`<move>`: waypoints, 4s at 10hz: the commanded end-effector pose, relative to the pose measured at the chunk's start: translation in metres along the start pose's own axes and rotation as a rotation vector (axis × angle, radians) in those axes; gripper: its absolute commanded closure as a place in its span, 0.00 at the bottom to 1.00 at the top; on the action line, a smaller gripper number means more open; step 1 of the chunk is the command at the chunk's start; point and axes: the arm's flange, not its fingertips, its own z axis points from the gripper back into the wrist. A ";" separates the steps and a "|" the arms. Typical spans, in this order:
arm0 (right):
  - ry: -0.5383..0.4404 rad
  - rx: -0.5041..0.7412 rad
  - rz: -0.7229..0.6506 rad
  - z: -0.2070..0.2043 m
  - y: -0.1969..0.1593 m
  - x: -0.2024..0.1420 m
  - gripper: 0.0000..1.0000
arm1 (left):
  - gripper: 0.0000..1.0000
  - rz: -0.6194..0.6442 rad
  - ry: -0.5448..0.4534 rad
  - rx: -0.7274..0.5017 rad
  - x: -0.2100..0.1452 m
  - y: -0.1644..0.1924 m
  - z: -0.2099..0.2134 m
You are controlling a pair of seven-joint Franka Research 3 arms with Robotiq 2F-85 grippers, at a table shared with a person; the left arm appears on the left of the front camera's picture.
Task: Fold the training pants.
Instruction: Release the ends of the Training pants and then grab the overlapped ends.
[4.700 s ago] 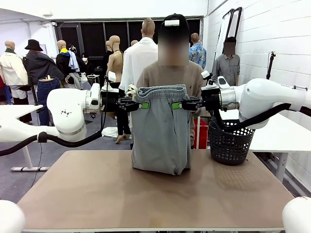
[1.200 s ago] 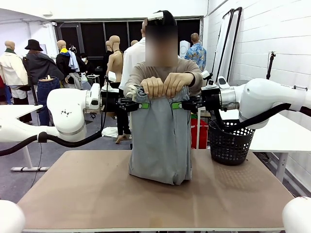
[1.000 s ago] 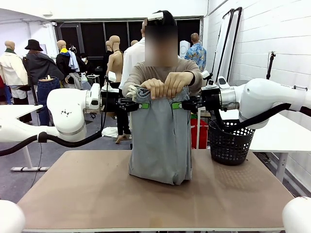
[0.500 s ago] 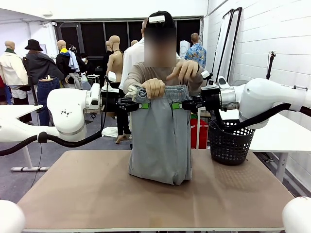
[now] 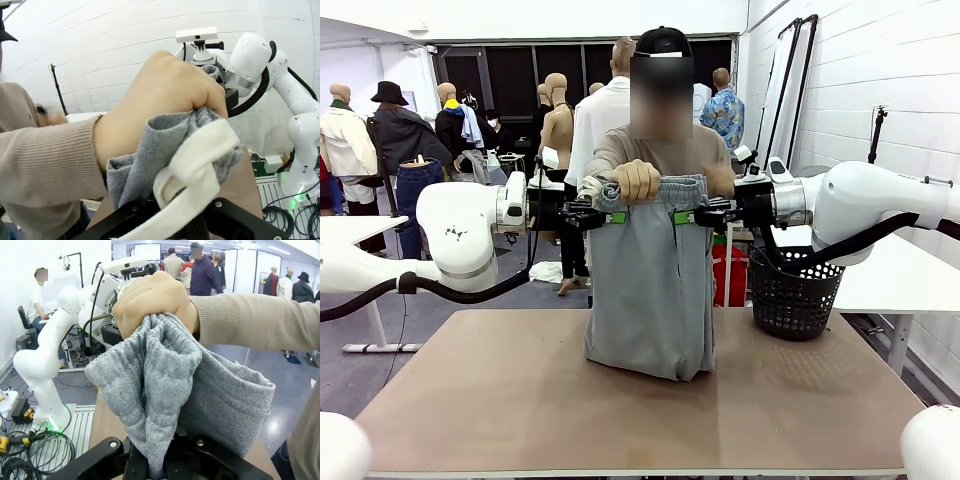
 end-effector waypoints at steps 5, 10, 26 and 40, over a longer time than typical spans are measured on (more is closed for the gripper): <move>0.002 0.001 0.002 -0.001 0.001 0.001 1.00 | 1.00 0.003 0.006 0.000 0.002 -0.001 -0.002; 0.002 0.001 0.002 -0.001 0.001 0.001 1.00 | 1.00 0.003 0.006 0.000 0.002 -0.001 -0.002; 0.002 0.001 0.002 -0.001 0.001 0.001 1.00 | 1.00 0.003 0.006 0.000 0.002 -0.001 -0.002; 0.002 -0.030 -0.059 0.018 -0.012 0.004 0.00 | 0.00 0.025 0.020 0.060 0.002 -0.001 0.022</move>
